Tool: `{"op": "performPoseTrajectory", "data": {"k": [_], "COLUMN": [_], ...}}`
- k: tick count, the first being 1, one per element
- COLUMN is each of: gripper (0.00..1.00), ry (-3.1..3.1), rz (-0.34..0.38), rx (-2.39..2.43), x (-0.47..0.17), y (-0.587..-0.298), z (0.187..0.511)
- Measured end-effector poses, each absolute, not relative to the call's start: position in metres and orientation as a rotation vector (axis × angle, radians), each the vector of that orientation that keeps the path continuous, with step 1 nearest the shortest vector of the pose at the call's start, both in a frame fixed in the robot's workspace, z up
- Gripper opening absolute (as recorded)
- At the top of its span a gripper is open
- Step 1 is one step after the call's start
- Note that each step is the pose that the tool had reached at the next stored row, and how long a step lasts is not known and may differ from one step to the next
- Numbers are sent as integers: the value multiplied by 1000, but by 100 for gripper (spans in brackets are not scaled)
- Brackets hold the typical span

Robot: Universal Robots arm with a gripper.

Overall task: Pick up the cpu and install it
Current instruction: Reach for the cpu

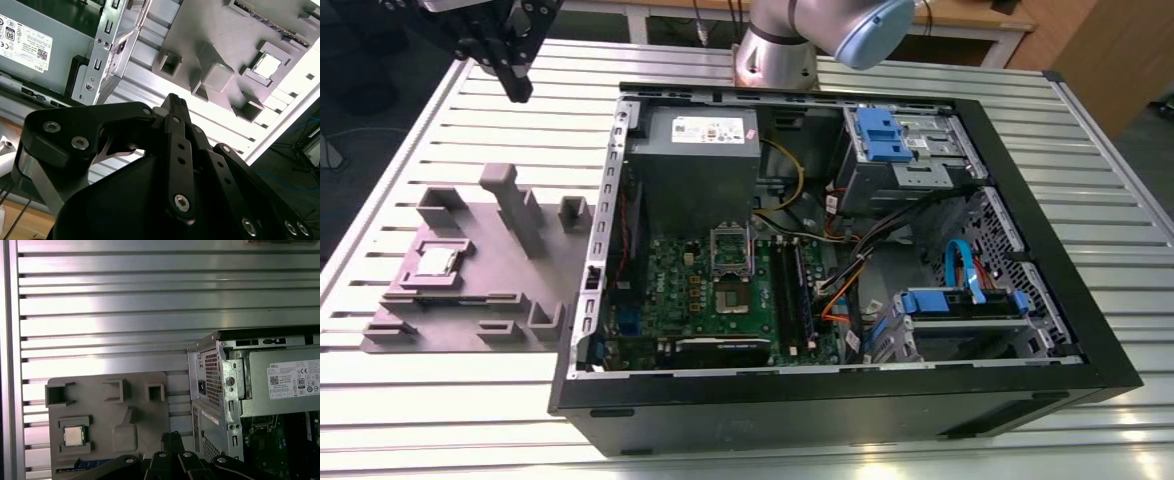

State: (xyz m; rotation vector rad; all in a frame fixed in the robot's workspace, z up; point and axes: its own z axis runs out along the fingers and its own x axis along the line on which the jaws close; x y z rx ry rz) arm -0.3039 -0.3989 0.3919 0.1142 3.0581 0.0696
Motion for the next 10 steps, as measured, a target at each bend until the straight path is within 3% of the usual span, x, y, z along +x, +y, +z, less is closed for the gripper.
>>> {"op": "performPoseTrajectory", "data": {"k": [10], "gripper": [10], "ry": [3058], "rz": [70], "rx": [114], "x": [-308], "y": [-399], "z": [392]}}
